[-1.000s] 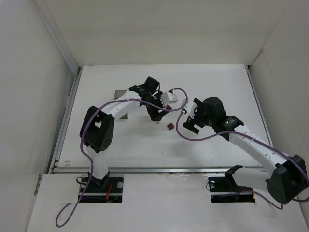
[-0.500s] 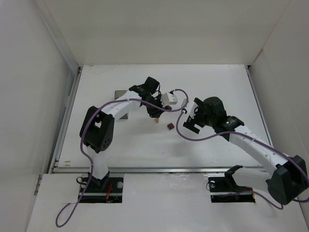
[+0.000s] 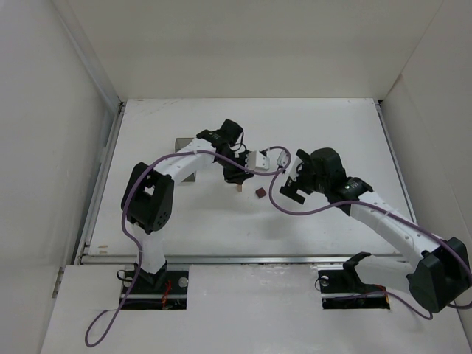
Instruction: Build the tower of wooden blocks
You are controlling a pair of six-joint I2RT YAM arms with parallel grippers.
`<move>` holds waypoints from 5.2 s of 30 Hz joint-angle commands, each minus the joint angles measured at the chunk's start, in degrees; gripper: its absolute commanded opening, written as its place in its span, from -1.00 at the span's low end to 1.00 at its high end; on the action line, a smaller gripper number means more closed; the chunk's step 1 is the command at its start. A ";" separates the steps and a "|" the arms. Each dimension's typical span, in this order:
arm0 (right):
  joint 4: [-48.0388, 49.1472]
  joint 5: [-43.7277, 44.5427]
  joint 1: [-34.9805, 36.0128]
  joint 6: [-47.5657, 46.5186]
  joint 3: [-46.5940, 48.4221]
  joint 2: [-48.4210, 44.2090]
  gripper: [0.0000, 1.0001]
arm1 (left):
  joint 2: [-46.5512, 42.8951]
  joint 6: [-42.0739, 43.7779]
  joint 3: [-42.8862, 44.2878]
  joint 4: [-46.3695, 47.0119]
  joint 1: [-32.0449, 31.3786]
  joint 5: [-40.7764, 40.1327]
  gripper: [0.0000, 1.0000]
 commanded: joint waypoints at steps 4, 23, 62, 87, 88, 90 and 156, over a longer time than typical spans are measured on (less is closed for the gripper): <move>2.51 -0.57 -0.14 0.71 0.50 -1.47 1.00 | -2.78 4.79 0.24 -3.94 -0.45 1.18 0.11; 21.39 8.13 -0.14 26.51 -2.66 -0.24 1.00 | -12.70 -6.09 4.72 -3.69 11.74 13.39 0.59; -0.65 12.72 11.55 36.22 21.50 40.10 0.19 | -21.59 -36.52 -3.80 11.44 23.98 -11.21 0.71; 1.01 11.65 12.08 32.96 21.42 37.12 -0.53 | -21.59 -35.99 -6.00 12.49 23.98 -11.21 0.71; 1.01 11.65 12.08 32.27 21.42 37.12 -0.62 | -21.59 -35.99 -6.00 12.49 23.98 -11.21 0.71; 0.49 11.65 12.08 31.56 21.42 37.12 -0.86 | -21.59 -35.47 -6.00 12.49 23.98 -10.69 0.71; 24.74 18.94 20.51 -11.33 10.17 0.29 -1.00 | -3.66 -40.21 32.41 -11.59 3.77 33.08 -0.23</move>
